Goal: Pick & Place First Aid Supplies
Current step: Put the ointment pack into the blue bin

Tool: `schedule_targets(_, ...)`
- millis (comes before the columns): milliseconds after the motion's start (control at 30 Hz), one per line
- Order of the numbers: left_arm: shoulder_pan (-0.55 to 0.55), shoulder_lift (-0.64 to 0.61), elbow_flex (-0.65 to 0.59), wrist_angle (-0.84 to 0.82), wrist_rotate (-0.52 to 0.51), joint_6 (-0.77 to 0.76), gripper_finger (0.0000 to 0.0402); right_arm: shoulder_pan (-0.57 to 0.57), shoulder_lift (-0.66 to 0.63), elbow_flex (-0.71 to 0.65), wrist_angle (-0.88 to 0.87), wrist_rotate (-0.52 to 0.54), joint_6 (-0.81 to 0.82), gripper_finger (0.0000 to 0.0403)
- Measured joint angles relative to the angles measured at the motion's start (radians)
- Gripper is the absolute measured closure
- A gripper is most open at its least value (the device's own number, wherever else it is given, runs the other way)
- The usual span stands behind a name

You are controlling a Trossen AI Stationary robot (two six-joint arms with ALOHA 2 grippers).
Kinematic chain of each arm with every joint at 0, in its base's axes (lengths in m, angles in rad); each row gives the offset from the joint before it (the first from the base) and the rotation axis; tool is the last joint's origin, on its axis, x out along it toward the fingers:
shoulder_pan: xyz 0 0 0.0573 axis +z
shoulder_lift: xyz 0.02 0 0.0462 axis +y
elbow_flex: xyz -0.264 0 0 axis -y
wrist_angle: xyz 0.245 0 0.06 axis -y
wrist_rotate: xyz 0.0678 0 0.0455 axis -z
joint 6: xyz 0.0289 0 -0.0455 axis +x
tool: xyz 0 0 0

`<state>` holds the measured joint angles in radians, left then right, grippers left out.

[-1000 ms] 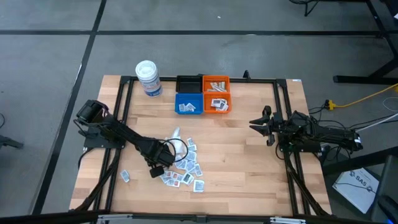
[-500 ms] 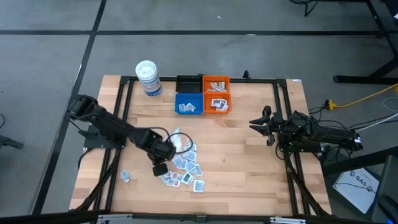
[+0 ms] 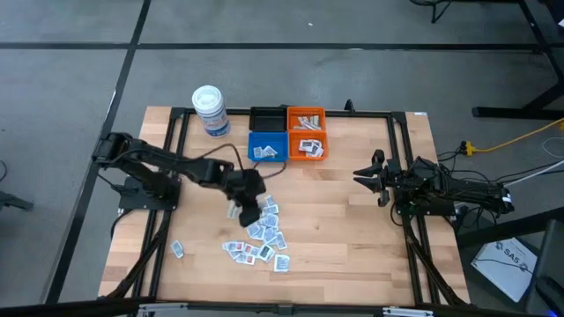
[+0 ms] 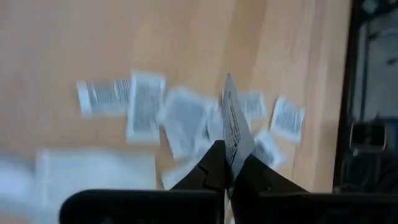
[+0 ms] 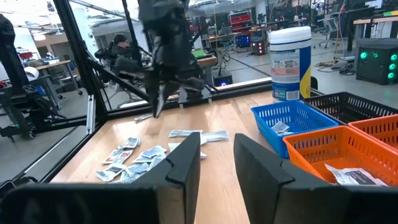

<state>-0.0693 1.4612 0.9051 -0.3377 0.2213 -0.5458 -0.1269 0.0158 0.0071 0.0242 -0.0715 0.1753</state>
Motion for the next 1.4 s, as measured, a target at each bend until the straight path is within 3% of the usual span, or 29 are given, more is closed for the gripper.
schedule_targets(433, 0.347, 0.004, 0.001, 0.192, -0.036, 0.091, 0.0400, 0.000, 0.000, 0.000, 0.000, 0.000, 0.000, 0.0303)
schedule_targets(633, 0.462, 0.077, 0.089, 0.152, -0.080, 0.114, 0.0400, 0.000, 0.000, 0.000, 0.000, 0.000, 0.000, 0.0303)
schedule_targets(933, 0.548, 0.228, 0.243, -0.027, -0.093, 0.101, 0.0399, 0.000, 0.000, 0.000, 0.000, 0.000, 0.000, 0.0303)
schedule_targets(1100, 0.566, 0.255, 0.245, -0.122, -0.080, 0.088, 0.0399, 0.000, 0.000, 0.000, 0.000, 0.000, 0.000, 0.0303)
schedule_targets(1400, 0.593, 0.262, 0.244, -0.138, -0.114, 0.106, 0.0378, 0.000, 0.000, 0.000, 0.000, 0.000, 0.000, 0.0303)
